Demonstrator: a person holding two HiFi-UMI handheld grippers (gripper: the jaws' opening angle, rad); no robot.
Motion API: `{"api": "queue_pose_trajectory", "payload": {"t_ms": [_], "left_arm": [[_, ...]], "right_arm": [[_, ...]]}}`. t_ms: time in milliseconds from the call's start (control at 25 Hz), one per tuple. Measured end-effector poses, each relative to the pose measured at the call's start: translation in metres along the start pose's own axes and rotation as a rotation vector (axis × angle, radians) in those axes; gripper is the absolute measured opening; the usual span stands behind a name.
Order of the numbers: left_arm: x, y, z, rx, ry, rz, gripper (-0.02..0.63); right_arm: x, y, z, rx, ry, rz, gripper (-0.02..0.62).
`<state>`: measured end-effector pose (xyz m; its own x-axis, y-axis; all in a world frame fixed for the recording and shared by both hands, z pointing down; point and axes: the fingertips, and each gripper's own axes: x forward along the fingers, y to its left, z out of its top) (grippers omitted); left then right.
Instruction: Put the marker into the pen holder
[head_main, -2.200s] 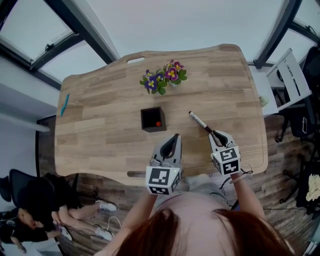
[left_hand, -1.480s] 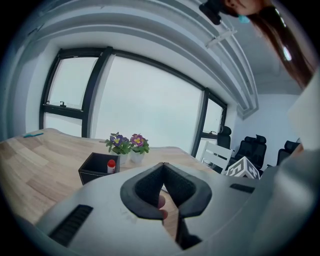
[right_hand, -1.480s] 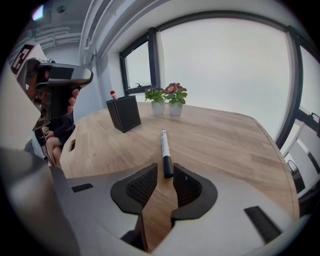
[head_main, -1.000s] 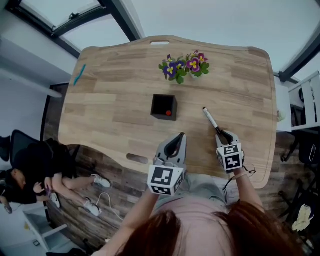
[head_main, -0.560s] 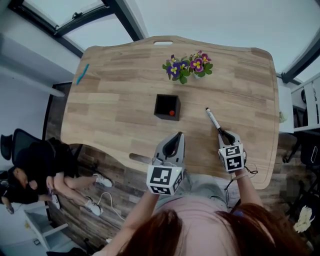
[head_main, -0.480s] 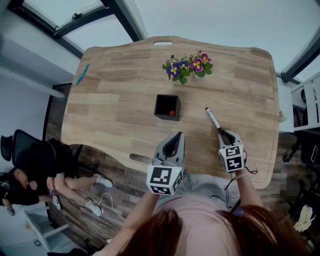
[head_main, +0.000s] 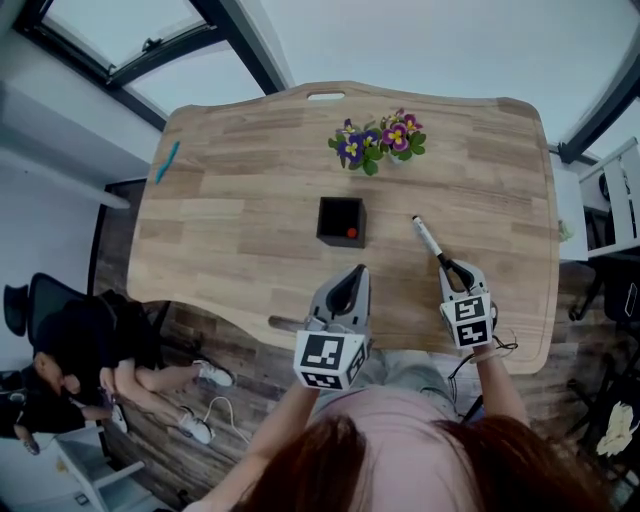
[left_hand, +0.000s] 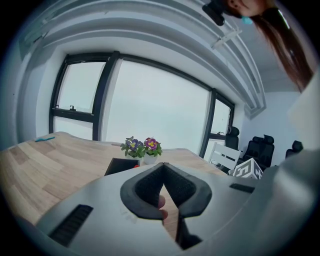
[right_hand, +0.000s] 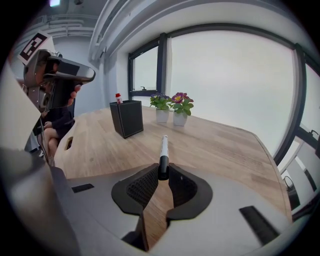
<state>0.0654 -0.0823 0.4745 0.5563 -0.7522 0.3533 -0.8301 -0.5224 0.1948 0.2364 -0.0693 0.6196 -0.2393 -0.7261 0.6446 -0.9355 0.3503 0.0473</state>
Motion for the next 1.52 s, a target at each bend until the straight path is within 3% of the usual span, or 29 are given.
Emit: {"api": "queue_pose_trajectory", "payload": {"t_ms": [1520], "left_arm": [[-0.022,0.053,0.032,0.042,-0.04,-0.057,0.0]], "right_arm": [[-0.037,0.056,0.098,-0.009,-0.187,0.003,0.058]]}}
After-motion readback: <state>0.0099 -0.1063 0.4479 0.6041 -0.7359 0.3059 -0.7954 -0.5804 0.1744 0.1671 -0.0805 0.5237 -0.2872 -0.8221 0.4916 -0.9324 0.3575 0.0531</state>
